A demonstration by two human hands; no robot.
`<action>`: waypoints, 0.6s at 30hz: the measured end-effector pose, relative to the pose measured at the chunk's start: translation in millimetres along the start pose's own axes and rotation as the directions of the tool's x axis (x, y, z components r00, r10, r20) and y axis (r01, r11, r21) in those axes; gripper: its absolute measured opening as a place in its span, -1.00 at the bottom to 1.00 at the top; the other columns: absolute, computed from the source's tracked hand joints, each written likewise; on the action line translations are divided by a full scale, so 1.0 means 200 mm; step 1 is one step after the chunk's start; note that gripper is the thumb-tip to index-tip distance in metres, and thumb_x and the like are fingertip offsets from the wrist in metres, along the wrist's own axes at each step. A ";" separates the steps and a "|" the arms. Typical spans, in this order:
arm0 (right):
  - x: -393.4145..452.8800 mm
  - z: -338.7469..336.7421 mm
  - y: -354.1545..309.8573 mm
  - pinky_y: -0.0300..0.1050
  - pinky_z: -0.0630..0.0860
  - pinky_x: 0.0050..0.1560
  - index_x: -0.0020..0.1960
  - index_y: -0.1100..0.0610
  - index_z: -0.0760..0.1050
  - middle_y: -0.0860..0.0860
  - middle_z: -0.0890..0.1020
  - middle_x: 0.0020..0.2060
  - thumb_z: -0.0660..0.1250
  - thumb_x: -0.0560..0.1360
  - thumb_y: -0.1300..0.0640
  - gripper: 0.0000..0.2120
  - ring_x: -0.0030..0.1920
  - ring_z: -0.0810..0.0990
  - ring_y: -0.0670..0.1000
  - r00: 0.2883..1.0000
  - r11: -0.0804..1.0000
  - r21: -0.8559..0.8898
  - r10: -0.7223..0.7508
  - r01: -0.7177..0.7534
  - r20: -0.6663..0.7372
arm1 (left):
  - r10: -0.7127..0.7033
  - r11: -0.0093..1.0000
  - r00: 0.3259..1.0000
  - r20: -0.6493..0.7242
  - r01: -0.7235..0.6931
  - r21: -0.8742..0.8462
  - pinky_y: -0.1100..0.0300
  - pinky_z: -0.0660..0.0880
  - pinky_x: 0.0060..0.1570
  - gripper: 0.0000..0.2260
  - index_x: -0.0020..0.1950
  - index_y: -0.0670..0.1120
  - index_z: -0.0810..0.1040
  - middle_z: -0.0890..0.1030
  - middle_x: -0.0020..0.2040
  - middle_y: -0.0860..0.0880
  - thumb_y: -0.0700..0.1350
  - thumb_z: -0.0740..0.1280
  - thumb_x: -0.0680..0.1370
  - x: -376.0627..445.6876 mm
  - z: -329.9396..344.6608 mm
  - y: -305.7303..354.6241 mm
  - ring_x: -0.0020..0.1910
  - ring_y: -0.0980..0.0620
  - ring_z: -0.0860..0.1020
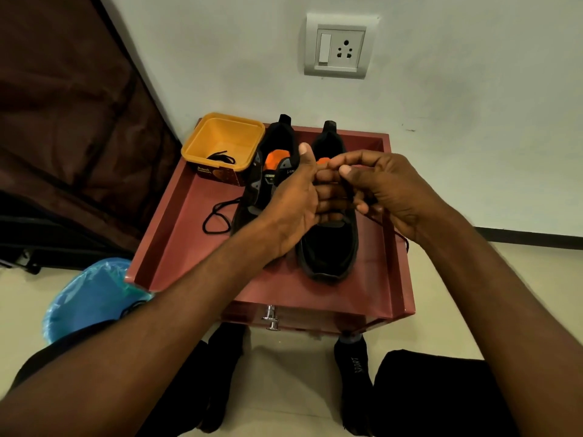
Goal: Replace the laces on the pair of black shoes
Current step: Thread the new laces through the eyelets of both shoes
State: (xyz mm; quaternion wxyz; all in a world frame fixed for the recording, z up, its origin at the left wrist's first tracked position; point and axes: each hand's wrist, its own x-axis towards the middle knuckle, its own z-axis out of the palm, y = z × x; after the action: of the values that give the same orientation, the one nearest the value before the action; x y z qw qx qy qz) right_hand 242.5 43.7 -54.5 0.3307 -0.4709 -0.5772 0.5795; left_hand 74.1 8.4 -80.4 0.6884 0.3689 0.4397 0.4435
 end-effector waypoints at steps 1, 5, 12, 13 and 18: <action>0.00 -0.01 0.00 -0.26 0.31 -0.54 0.17 0.13 0.66 0.27 0.71 0.00 0.36 0.64 0.18 -0.85 -0.52 0.45 -0.06 0.999 1.000 -0.008 -0.001 0.000 -0.034 | -0.001 1.000 1.000 0.027 0.000 0.020 0.00 0.53 0.01 -0.26 0.43 -0.17 0.49 0.66 0.18 -0.34 0.37 -0.13 0.66 0.00 -0.01 0.00 0.08 -0.26 0.65; 0.01 -0.08 -0.01 -0.27 0.29 -0.49 0.12 0.12 0.66 0.09 0.76 -0.06 0.43 0.58 0.13 -0.86 -0.49 0.45 -0.06 0.970 0.997 0.046 0.067 -0.058 -0.235 | 0.023 0.980 1.000 -0.003 -0.022 0.198 0.16 0.42 -0.26 -0.41 0.40 -0.07 0.51 0.66 -0.13 -0.15 0.33 0.02 0.68 -0.01 -0.06 0.05 -0.30 0.00 0.53; 0.01 -0.17 0.13 -0.10 0.49 -0.08 0.05 0.09 0.70 0.11 0.69 -0.01 0.37 0.48 0.20 -0.82 -0.07 0.64 0.13 0.869 0.565 -0.755 -0.126 -0.334 -0.479 | 0.174 0.967 0.957 -0.234 -0.121 0.222 0.26 0.30 -0.42 -0.79 0.26 -0.24 0.56 0.47 -0.31 -0.02 -0.17 0.25 0.69 0.03 -0.17 0.13 -0.42 0.14 0.38; 0.00 -0.13 0.11 -0.11 0.49 -0.02 0.11 0.06 0.68 0.06 0.66 0.07 0.39 0.49 0.19 -0.78 0.01 0.63 0.09 0.900 0.589 -0.773 -0.168 -0.237 -0.403 | 0.189 0.961 0.955 -0.228 -0.133 0.241 0.26 0.31 -0.43 -0.83 0.22 -0.23 0.57 0.48 -0.32 -0.02 -0.22 0.27 0.68 0.03 -0.17 0.13 -0.42 0.14 0.40; -0.01 0.04 0.00 -0.21 0.61 0.15 0.25 0.09 0.65 -0.02 0.76 0.00 0.46 0.58 0.12 -0.75 0.05 0.72 -0.10 0.994 0.967 -0.244 -0.056 0.078 0.095 | 0.212 0.945 0.973 -0.096 -0.179 0.272 0.24 0.38 -0.40 -0.89 0.17 -0.16 0.55 0.56 -0.30 -0.05 -0.19 0.36 0.65 0.03 -0.13 0.10 -0.37 0.08 0.47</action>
State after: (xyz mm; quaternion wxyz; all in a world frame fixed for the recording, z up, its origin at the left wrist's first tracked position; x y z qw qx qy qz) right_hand 234.9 38.7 -54.3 0.2632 -0.4628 -0.6742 0.5118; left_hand 45.7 23.3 -72.0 0.5575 0.4700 0.4975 0.4699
